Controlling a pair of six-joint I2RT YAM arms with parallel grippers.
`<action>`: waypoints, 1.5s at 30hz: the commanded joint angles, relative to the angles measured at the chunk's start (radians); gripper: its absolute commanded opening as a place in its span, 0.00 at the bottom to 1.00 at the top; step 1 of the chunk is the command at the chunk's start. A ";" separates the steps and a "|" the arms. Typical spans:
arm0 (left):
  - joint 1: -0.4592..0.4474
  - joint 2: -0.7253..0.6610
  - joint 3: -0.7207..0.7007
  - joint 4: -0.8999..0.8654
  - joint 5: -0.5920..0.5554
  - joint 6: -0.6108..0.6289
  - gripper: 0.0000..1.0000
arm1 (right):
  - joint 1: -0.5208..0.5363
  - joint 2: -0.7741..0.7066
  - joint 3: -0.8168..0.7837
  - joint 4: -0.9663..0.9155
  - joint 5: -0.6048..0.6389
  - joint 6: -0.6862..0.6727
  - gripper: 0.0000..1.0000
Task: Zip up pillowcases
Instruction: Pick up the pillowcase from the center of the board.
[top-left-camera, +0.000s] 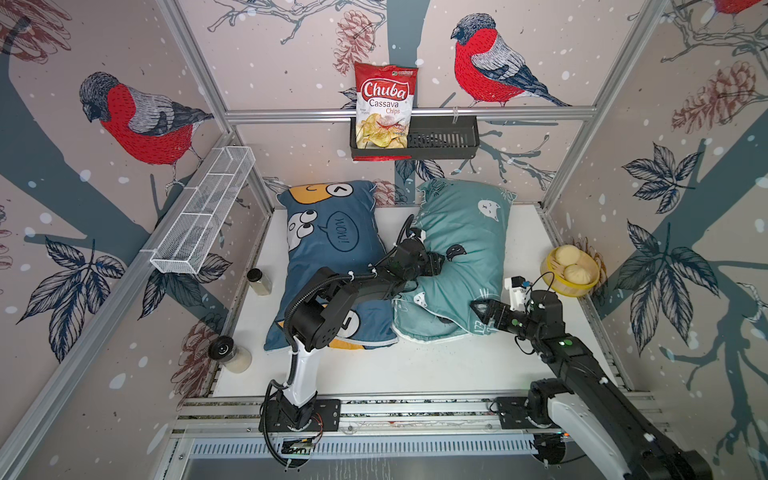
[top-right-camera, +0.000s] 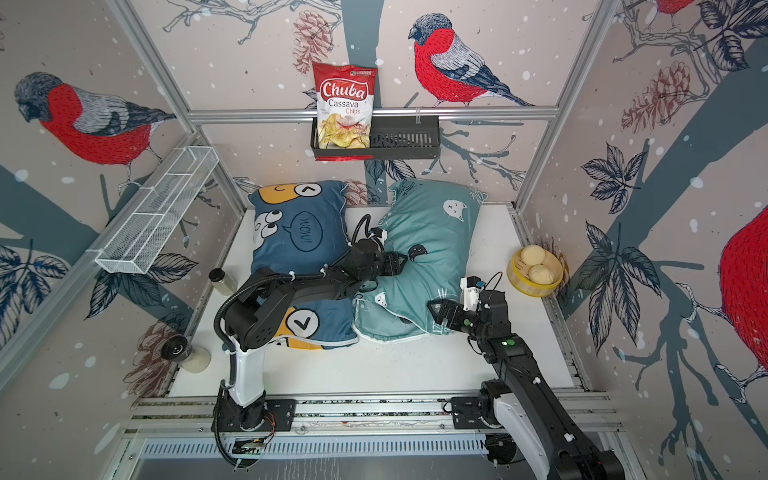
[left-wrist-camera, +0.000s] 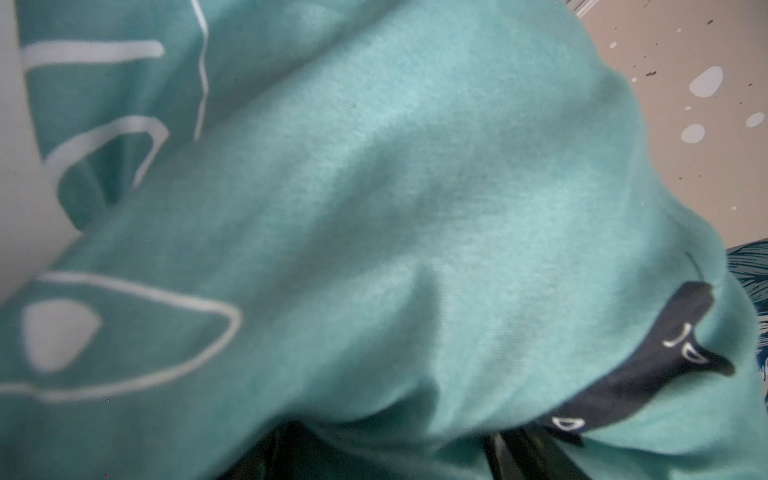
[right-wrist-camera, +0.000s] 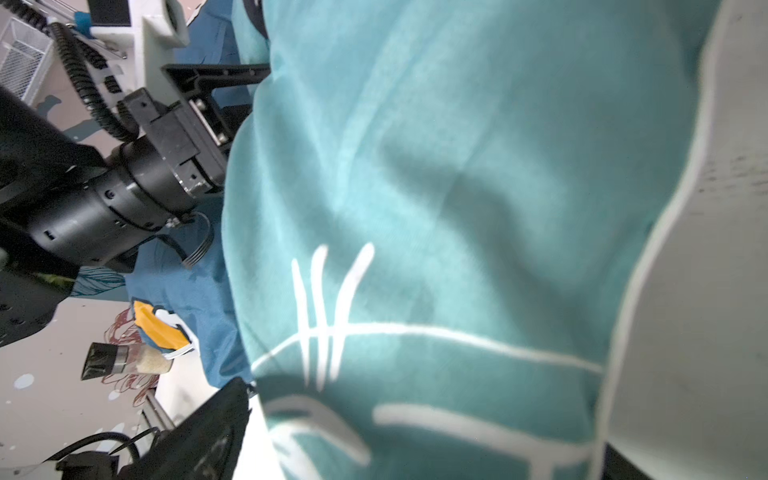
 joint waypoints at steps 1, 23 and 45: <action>0.009 0.010 -0.004 0.030 -0.048 -0.033 0.70 | 0.040 -0.059 -0.031 -0.045 0.013 0.113 1.00; 0.017 0.014 -0.058 0.100 -0.039 -0.071 0.69 | 0.209 -0.345 -0.072 -0.263 0.042 0.348 0.46; 0.015 -0.088 -0.122 0.151 -0.064 -0.035 0.77 | 0.248 -0.311 -0.022 -0.304 0.106 0.341 0.08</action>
